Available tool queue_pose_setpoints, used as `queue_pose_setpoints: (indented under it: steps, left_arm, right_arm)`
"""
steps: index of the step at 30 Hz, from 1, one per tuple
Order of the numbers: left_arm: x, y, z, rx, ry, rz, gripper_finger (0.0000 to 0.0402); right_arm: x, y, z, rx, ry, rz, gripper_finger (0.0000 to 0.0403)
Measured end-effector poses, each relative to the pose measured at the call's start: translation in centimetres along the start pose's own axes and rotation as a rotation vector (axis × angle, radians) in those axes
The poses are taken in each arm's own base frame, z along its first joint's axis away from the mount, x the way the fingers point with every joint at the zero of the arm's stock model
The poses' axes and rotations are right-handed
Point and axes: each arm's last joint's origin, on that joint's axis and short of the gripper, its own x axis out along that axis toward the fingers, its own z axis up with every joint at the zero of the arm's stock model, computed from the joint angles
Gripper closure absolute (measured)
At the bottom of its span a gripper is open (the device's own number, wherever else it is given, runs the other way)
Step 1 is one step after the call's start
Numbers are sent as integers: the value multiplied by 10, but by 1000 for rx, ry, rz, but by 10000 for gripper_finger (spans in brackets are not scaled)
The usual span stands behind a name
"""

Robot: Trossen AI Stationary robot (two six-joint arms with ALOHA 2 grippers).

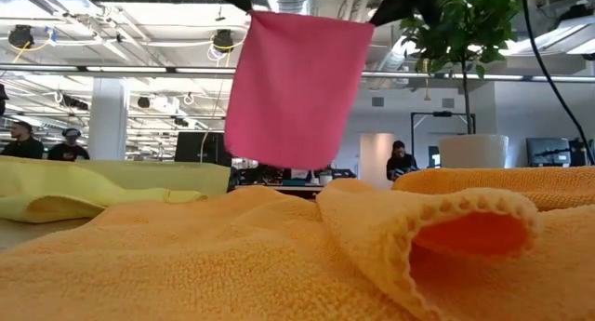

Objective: Fold microfiber towels
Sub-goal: Fold the pink microfiber cloth

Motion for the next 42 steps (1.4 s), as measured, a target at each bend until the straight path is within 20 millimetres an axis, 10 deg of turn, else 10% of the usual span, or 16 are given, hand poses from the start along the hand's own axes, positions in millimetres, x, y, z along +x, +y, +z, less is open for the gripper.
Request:
queue_pose_setpoints:
  steps: [19,28,42]
  left_arm:
    - [69,-2,-16,55,119,124,401]
    - [58,-2,-4,107,75,106,401]
    - [44,-46,-40,183,297,-18,401]
  right_arm:
    - [44,-34,-6,32,98,-208,403]
    - [27,-24,-2,10,68,-189,403]
    - [12,16,-30,-32,293,-99,401]
